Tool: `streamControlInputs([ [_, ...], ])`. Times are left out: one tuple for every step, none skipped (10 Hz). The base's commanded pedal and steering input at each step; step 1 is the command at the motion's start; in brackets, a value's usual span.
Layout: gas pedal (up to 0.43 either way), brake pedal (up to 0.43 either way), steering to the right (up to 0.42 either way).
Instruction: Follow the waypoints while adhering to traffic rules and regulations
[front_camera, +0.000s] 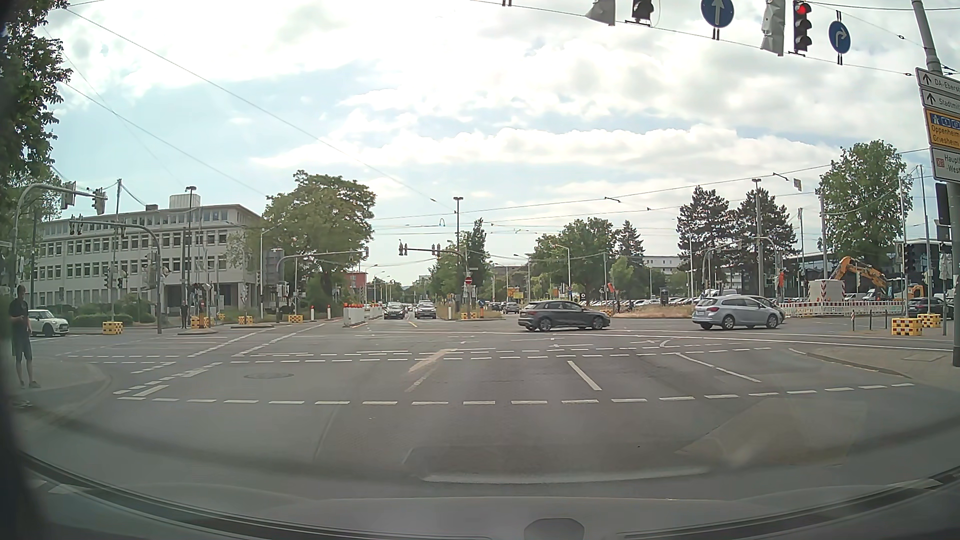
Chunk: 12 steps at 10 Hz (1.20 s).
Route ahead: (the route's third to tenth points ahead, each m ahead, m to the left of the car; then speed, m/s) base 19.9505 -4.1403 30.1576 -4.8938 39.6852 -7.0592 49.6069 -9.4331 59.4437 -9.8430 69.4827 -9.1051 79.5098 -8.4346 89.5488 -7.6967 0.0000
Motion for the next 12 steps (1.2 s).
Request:
streamControlInputs([
  [0.000,0.268,0.020],
  [0.000,0.262,0.021],
  [0.000,0.268,0.021],
  [0.000,0.268,0.021],
  [0.000,0.268,0.020],
  [0.000,0.268,0.020],
  [0.000,0.262,0.020],
  [0.000,0.262,0.020],
  [0.000,0.268,0.021],
  [0.000,0.262,0.020],
  [0.000,0.268,0.020],
  [0.000,0.262,0.021],
])
